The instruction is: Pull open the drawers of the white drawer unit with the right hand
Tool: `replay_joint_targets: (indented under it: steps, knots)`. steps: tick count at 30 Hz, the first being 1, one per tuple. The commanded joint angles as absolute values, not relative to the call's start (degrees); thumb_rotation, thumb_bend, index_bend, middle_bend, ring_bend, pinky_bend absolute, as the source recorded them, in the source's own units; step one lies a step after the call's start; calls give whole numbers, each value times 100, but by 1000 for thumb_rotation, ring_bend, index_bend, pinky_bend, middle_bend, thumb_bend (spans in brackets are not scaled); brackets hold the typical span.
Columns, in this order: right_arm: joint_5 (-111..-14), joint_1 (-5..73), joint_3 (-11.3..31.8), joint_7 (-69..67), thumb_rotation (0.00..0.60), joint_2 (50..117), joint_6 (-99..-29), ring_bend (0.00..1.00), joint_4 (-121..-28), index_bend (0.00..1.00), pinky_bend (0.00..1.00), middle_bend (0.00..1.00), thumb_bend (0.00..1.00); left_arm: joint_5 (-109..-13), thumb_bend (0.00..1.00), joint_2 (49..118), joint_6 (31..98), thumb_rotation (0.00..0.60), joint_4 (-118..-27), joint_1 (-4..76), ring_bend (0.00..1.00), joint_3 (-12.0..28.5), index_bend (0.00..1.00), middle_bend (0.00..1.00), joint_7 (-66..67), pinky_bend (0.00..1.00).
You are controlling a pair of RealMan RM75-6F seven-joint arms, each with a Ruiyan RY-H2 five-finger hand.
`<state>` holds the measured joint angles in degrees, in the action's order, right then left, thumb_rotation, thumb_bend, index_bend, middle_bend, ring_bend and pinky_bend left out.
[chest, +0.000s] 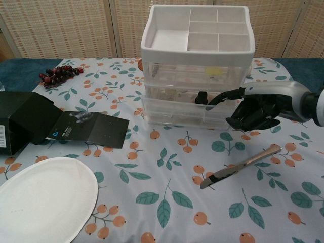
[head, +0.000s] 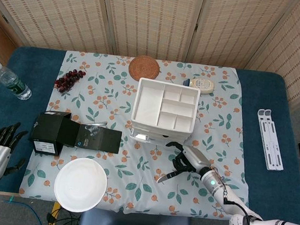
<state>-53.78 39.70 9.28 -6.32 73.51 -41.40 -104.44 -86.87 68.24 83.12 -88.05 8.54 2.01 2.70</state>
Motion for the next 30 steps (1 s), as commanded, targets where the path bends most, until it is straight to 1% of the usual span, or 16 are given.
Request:
replay_joint_targets:
  steps: [1,26,30]
  knots:
    - [-5465,3918,878,-662,600,7320,-4169,979,-10517,201,985,855,603,-8684,296,6824,8309,600,-8807,855,42,202,145,1,275,72]
    - [-6297,3544,487,-915,600,6981,-4263,980,-11156,201,985,857,603,-8694,296,6835,8300,600,-8792,850,42,183,145,1,286,72]
    - [-6388,3497,477,-967,600,6924,-4312,980,-11219,201,985,857,603,-8681,296,6832,8295,600,-8791,850,42,187,145,0,287,72]
